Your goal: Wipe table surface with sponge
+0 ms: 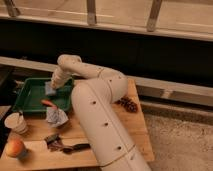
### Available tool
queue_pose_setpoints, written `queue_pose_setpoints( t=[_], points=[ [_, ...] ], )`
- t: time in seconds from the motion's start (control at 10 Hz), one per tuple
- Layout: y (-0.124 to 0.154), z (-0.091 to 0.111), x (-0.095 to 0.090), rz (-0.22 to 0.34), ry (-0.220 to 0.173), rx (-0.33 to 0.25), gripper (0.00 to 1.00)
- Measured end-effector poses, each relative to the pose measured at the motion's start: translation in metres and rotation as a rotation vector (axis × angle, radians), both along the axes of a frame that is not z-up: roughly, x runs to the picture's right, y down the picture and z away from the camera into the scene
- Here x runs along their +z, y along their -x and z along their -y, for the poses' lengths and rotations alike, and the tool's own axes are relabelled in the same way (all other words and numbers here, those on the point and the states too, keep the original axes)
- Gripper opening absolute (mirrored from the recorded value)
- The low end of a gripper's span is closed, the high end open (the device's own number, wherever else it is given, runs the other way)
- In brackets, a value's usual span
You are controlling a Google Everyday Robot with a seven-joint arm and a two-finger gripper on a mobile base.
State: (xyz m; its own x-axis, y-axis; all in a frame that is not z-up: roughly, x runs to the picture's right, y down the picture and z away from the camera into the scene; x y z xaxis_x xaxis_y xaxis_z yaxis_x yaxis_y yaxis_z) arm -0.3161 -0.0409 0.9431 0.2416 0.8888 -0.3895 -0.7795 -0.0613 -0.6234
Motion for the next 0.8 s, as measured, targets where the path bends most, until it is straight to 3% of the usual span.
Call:
queue_pose_setpoints(
  t=[0.3,0.8],
  points=[
    [-0.02,0.015,-0.019,0.009,-0.015,0.029,0.0],
    [-0.114,0.019,-0.081,0.024,0.022,0.043,0.0]
  ],
)
